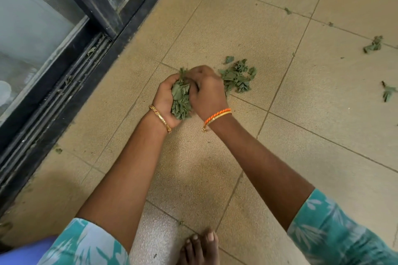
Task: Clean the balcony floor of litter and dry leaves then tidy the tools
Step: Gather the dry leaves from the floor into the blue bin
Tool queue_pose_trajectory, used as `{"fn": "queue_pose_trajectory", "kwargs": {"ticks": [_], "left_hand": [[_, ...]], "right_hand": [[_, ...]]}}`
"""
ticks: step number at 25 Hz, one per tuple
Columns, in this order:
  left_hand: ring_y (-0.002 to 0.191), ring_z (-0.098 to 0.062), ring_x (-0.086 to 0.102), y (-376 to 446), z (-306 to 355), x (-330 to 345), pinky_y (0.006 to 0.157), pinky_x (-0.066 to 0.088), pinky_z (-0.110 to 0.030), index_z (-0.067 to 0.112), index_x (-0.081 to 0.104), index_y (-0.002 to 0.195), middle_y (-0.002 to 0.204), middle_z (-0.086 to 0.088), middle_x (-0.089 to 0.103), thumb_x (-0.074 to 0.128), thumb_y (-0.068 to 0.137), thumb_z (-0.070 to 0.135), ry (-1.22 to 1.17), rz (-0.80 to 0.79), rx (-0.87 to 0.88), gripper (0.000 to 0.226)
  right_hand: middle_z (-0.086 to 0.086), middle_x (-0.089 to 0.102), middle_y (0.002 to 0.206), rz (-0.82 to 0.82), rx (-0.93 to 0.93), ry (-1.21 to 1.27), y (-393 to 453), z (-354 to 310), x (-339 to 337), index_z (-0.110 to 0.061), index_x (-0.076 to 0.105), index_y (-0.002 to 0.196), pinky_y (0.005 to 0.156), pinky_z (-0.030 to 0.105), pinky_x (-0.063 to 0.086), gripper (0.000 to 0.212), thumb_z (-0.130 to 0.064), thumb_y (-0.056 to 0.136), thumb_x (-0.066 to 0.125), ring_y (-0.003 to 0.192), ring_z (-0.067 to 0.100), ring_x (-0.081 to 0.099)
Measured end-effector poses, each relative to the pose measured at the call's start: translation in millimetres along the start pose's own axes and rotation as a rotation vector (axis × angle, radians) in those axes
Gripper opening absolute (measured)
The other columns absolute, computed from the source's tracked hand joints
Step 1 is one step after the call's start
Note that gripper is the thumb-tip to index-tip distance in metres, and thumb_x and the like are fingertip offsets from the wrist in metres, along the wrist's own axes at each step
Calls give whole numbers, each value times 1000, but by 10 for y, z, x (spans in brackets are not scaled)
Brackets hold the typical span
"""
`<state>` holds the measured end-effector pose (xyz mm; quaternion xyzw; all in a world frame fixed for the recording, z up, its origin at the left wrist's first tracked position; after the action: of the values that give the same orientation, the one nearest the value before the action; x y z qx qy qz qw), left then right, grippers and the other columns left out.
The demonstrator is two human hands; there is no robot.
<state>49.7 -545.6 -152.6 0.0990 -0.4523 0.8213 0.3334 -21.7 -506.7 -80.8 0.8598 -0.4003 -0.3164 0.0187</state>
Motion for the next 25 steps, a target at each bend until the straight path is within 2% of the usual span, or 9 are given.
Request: {"fn": "queue_pose_trajectory", "kwargs": {"ticks": [3,6,9,12,14,16,19,22,25], "left_hand": [[52,-12,56,-81,-60,-96,46,41,-19,16,62,81,64,1,61,39,98,41,83,-9,-1,38],[43,-11,53,-153,-121,-117,40,35,-14,18,71,65,59,1,60,37,99,33,128,-12,-23,50],[41,-11,52,-208,-190,-202,40,34,-13,16,68,48,56,0,59,40,96,30,151,88,-52,57],[41,-13,51,-259,-209,-442,41,37,-12,16,64,50,57,0,57,47,92,30,165,240,-55,47],[45,-13,49,-286,-204,-582,41,37,-12,15,58,62,57,0,55,51,89,30,162,301,-56,32],[46,-13,47,-341,-193,-642,41,36,-11,16,54,64,54,1,53,54,88,30,182,323,-64,28],[41,-12,47,-379,-219,-705,41,37,-11,16,52,63,52,1,53,53,88,29,225,314,-56,28],[40,-14,48,-352,-215,-791,40,37,-11,15,53,63,55,-1,53,49,88,29,253,321,-59,29],[41,-15,50,-353,-232,-840,41,38,-13,15,55,67,59,-2,55,46,86,30,370,342,-57,25]], "right_hand": [[16,67,99,-135,-43,14,-170,-3,51,2,66,105,83,13,43,35,11,79,46,89,24,64],[5,69,94,-216,34,76,-198,35,12,-5,53,110,75,21,52,30,6,82,51,83,16,65],[-1,63,88,-130,117,48,-32,292,-196,-6,58,97,74,25,47,18,0,80,60,83,12,57],[11,60,109,-127,198,-122,261,659,-310,-5,65,102,84,22,42,22,-3,83,52,95,17,55],[15,54,124,-277,129,-232,407,699,-89,-3,61,116,93,22,38,35,-1,84,47,113,24,52],[17,46,134,-456,40,-339,451,648,228,-1,54,127,103,28,35,46,1,83,45,125,28,44],[18,39,139,-508,60,-524,487,698,353,-1,47,132,108,40,33,51,-2,82,47,131,34,34],[18,43,137,-576,-31,-420,306,499,492,-1,49,132,108,41,35,56,5,77,46,130,32,37],[18,46,138,-825,-204,-298,-98,118,806,-1,50,131,109,36,32,53,-1,78,45,131,28,40]]}}
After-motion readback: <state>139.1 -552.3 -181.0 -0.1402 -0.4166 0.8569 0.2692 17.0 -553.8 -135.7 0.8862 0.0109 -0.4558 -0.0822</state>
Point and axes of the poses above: each hand's wrist, its own y-axis towards the middle knuckle, its own x-axis out of the palm, z = x × y, the point moved 9 cm from there along y, towards the middle knuckle
